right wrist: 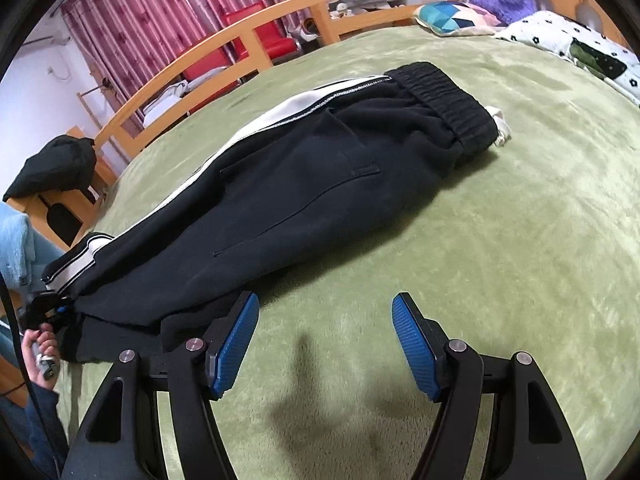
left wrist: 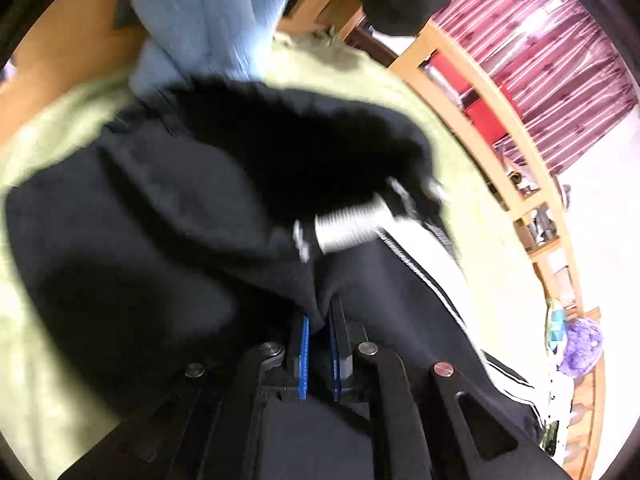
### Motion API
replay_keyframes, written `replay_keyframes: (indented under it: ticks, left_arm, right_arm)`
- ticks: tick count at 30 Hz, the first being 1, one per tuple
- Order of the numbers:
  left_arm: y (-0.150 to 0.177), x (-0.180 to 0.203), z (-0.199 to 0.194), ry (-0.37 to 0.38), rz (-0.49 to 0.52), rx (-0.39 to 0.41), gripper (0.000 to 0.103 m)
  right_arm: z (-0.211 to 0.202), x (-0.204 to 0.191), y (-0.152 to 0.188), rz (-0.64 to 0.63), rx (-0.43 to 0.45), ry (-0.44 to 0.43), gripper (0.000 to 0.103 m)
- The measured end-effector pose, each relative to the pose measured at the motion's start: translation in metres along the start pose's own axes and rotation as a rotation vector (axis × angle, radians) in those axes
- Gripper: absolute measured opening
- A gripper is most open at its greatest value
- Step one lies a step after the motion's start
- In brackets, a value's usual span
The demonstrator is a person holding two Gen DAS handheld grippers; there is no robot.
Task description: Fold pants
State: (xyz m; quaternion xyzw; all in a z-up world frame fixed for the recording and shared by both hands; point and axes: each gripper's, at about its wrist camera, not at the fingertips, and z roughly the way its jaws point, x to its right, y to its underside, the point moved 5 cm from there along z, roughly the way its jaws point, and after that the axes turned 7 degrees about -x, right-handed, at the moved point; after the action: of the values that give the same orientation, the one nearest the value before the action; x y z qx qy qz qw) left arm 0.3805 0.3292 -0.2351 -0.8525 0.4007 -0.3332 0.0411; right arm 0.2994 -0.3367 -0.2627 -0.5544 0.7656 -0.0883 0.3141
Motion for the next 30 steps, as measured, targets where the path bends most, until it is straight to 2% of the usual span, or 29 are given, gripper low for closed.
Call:
replay_keyframes:
  ticks: [4, 5, 7, 8, 9, 10, 11, 13, 14, 15, 20, 21, 22, 24, 25, 26, 27, 28, 29, 30]
  left_arm:
    - [0.021, -0.016, -0.052, 0.022, 0.009, 0.005, 0.008]
    - [0.027, -0.021, -0.059, 0.003, 0.018, 0.001, 0.009]
    - [0.040, -0.024, -0.056, -0.040, 0.059, -0.016, 0.017]
    - [0.044, -0.026, -0.055, -0.082, 0.080, -0.019, 0.029]
    - [0.044, -0.035, -0.052, -0.172, 0.090, -0.027, 0.049]
    - [0.047, -0.041, -0.051, -0.248, 0.097, -0.025, 0.055]
    - [0.051, -0.047, -0.055, -0.262, 0.107, 0.003, 0.057]
    - [0.057, -0.051, -0.057, -0.206, 0.107, 0.016, 0.062]
    - [0.058, -0.054, -0.054, -0.166, 0.100, 0.006, 0.069]
    - [0.061, -0.053, -0.048, -0.142, 0.090, -0.005, 0.071]
    - [0.066, -0.070, -0.007, -0.052, -0.013, -0.092, 0.071]
    - [0.062, -0.072, -0.001, -0.028, -0.034, -0.088, 0.071]
    - [0.075, -0.070, 0.001, -0.020, -0.040, -0.077, 0.071]
    - [0.064, -0.068, 0.008, 0.006, -0.062, -0.057, 0.072]
    - [0.061, -0.068, 0.009, 0.008, -0.080, -0.059, 0.072]
    - [0.074, -0.067, 0.008, 0.009, -0.097, -0.058, 0.071]
    - [0.078, -0.065, 0.010, 0.004, -0.117, -0.059, 0.067]
    - [0.077, -0.066, 0.012, -0.018, -0.127, -0.060, 0.059]
    - [0.081, -0.062, 0.014, -0.046, -0.109, -0.057, 0.033]
    - [0.087, -0.059, 0.015, -0.061, -0.089, -0.056, 0.011]
  right_arm:
    - [-0.008, -0.006, -0.002, -0.024, 0.018, -0.006, 0.069]
    - [-0.009, -0.006, -0.002, -0.028, 0.021, -0.008, 0.069]
    - [-0.013, -0.006, -0.005, -0.032, 0.026, -0.021, 0.069]
    - [-0.014, -0.004, -0.007, -0.033, 0.029, -0.029, 0.069]
    - [-0.014, -0.003, -0.010, -0.034, 0.033, -0.034, 0.069]
    - [-0.014, -0.002, -0.013, -0.034, 0.036, -0.037, 0.069]
    - [-0.013, 0.000, -0.017, -0.030, 0.038, -0.038, 0.069]
    - [-0.008, 0.007, -0.026, -0.007, 0.030, -0.052, 0.074]
    - [-0.004, 0.009, -0.029, 0.002, 0.026, -0.057, 0.077]
    - [0.000, 0.014, -0.035, 0.016, 0.025, -0.060, 0.077]
    - [0.034, 0.037, -0.057, 0.147, -0.006, -0.099, 0.081]
    - [0.045, 0.042, -0.060, 0.187, -0.026, -0.124, 0.081]
    - [0.052, 0.045, -0.062, 0.210, -0.038, -0.141, 0.081]
    - [0.067, 0.047, -0.065, 0.251, -0.048, -0.180, 0.081]
    - [0.074, 0.046, -0.069, 0.266, -0.052, -0.206, 0.081]
    - [0.080, 0.044, -0.072, 0.272, -0.056, -0.224, 0.081]
    - [0.086, 0.041, -0.076, 0.275, -0.056, -0.229, 0.082]
    - [0.090, 0.038, -0.079, 0.274, -0.054, -0.224, 0.081]
    - [0.093, 0.036, -0.082, 0.267, -0.054, -0.214, 0.066]
    - [0.096, 0.033, -0.084, 0.259, -0.063, -0.189, 0.030]
